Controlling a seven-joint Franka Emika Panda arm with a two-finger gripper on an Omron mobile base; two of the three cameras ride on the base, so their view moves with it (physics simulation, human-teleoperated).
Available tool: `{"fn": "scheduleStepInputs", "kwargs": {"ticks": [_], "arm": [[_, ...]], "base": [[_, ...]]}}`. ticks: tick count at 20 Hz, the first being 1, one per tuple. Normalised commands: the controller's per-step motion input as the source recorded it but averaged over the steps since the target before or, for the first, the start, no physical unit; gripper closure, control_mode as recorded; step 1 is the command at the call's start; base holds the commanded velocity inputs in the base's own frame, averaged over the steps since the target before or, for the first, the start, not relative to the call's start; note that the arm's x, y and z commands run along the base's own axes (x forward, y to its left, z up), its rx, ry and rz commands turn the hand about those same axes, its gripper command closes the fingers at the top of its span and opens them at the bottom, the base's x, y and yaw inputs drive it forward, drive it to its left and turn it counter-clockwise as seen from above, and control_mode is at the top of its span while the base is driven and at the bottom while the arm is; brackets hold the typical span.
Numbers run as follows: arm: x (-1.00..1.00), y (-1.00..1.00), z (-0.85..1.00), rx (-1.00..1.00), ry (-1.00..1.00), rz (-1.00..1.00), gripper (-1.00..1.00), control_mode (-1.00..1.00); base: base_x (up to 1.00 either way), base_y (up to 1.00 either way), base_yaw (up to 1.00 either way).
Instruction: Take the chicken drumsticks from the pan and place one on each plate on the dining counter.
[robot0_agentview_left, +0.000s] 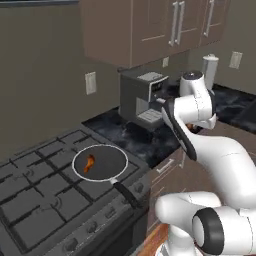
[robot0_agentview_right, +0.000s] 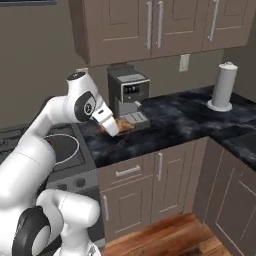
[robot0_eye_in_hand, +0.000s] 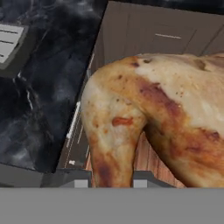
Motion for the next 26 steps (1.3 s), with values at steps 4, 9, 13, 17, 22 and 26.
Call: {"fn": "scheduleStepInputs", "kwargs": {"ticks": [4,9,13,17,22,26], "arm": [[0.00,0.00,0.00,0.00,0.00,0.00,1.00,1.00],[0.00,0.00,0.00,0.00,0.00,0.00,1.00,1.00],[0.00,0.00,0.00,0.00,0.00,0.00,1.00,1.00],[0.00,0.00,0.00,0.00,0.00,0.00,1.00,1.00],[0.00,0.00,0.00,0.00,0.00,0.00,1.00,1.00],[0.00,0.00,0.00,0.00,0.00,0.00,1.00,1.00]], "base": [[-0.19,0.07,-0.90],[-0.11,0.06,-0.91],[0.00,0.00,-0.83],[0.00,-0.33,-0.73],[0.12,-0.61,-0.67],[0.35,-0.91,-0.57]]}}
